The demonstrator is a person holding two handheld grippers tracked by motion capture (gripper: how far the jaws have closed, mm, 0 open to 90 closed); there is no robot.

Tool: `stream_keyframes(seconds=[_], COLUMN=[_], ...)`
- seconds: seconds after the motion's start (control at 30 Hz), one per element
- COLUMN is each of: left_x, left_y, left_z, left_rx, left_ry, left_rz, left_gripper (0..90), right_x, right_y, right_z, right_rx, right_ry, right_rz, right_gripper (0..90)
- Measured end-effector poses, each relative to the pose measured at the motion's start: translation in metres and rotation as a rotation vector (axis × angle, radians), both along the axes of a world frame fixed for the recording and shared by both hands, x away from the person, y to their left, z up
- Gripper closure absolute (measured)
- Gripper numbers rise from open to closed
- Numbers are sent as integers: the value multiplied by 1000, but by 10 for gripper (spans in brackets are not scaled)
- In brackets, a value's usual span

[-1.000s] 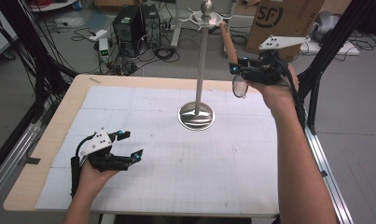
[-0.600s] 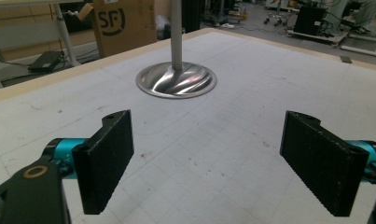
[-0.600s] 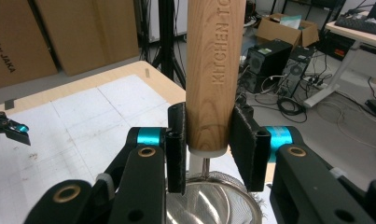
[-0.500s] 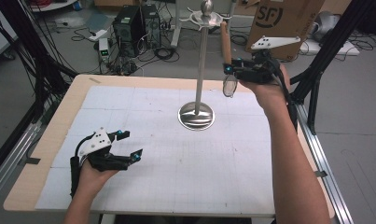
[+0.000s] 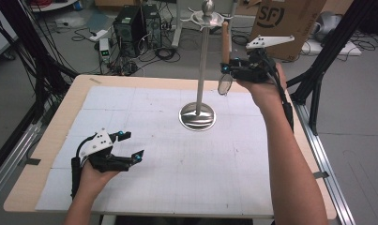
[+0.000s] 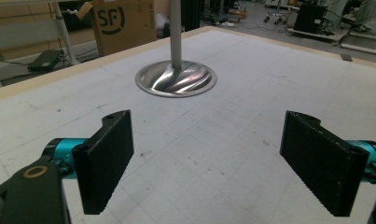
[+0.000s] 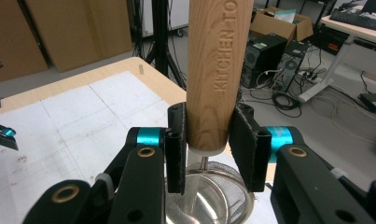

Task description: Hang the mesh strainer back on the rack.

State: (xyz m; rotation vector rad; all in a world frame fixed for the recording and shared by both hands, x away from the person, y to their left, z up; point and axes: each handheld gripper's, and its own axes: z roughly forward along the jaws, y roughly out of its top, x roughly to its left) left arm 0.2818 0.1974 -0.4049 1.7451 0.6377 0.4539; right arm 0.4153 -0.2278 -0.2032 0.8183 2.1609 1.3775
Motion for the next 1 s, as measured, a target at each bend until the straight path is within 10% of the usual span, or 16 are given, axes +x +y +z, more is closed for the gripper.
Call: stream_keyframes(seconds=[1.0], left_x=[0], left_y=[-1], left_z=[-1], left_rx=[12], left_ry=[0], left_rz=[-5], left_gripper=[179], right_x=[-21], right_y=[-17], right_z=[-15], right_rx=[16], right_ry=[-2], right_rz=[14], right_gripper=[491])
